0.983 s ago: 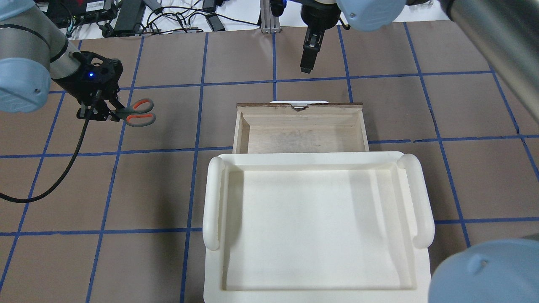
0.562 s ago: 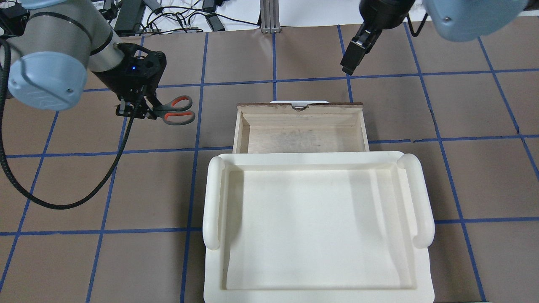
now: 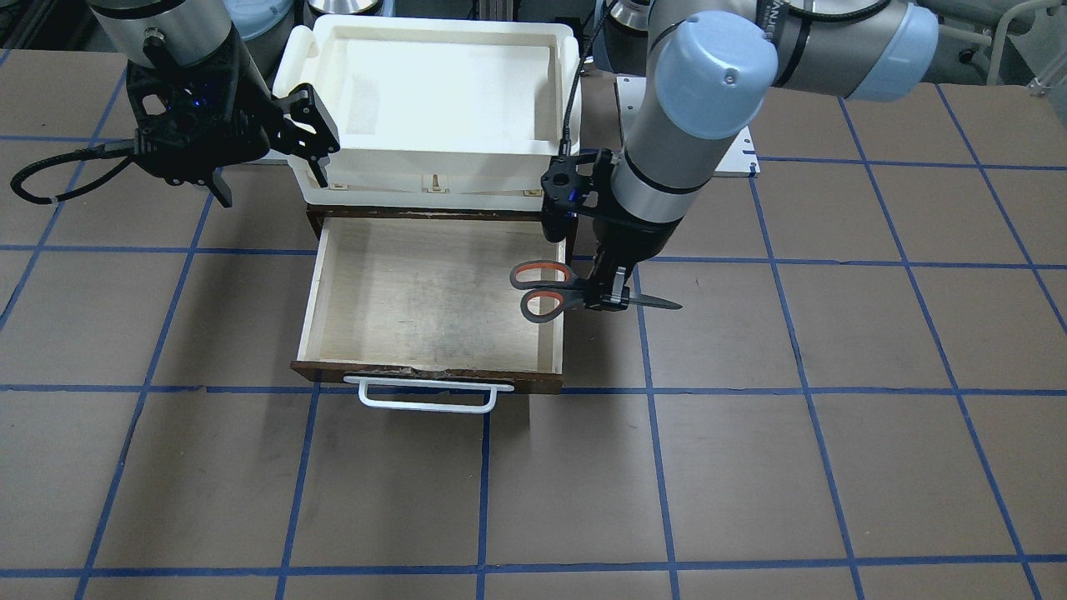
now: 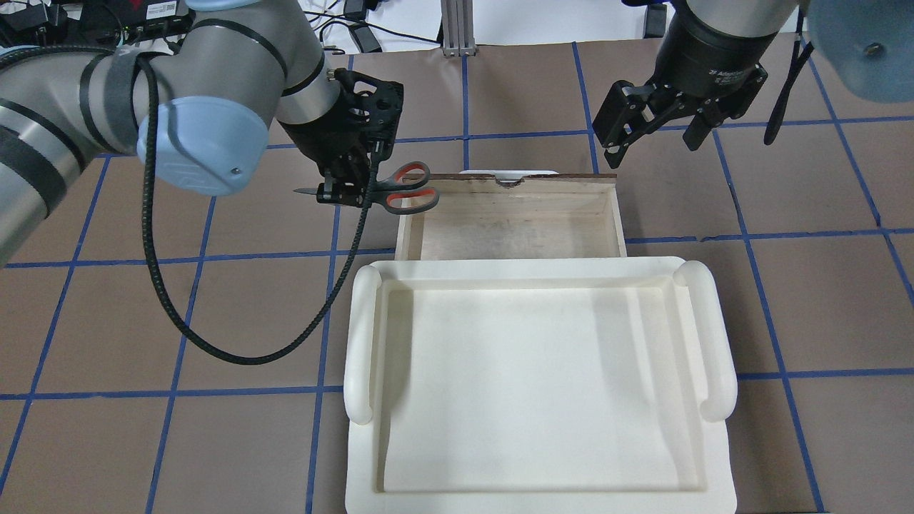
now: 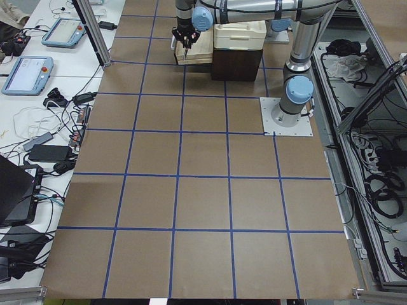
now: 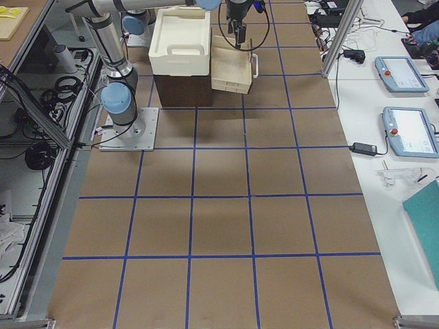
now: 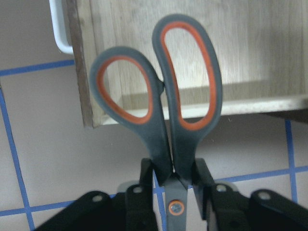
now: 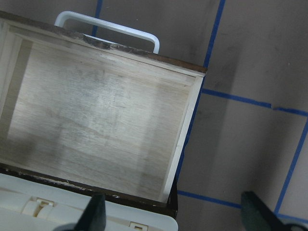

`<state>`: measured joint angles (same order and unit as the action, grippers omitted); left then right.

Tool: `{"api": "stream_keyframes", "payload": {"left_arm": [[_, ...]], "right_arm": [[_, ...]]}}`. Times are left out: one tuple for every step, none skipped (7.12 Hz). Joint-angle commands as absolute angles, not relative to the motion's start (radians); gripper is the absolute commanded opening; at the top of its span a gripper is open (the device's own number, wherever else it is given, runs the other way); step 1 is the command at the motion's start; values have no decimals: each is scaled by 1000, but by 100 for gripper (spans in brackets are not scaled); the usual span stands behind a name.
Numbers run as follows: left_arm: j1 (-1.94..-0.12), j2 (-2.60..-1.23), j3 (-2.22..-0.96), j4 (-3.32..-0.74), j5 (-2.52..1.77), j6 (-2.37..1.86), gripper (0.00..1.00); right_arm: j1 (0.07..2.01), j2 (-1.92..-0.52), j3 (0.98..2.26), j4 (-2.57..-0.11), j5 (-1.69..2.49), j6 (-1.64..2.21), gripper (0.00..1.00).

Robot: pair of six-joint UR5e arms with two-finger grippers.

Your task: Place scissors in drawer with both arms

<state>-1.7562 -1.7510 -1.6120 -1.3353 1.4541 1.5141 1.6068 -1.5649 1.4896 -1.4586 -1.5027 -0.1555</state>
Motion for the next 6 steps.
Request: {"api": "stream_keyframes", "payload": {"left_arm": [[-1868, -1801, -1591, -1281, 1448, 1352, 0], [-1915, -1834, -1569, -1266, 1453, 1295, 0], [-1934, -1859, -1557, -1264, 1457, 1286, 0], [-1943, -1879, -1557, -1252, 1457, 1278, 0], [-1972, -1897, -1559, -1247, 1460, 1244, 0], [-2005, -1908, -1563, -1246, 1471, 1236, 0]], "right_arm": [[1606, -1574, 1489, -1390, -1509, 13, 100], [1606, -1578, 1489, -1381, -1537, 46, 100], [1605, -1578, 1489, -1381, -1545, 46, 100], [1606, -1577, 1491, -1381, -1540, 57, 100], [1605, -1575, 1491, -1381, -1536, 58, 100], [1603, -1574, 1491, -1381, -1534, 58, 100]]}}
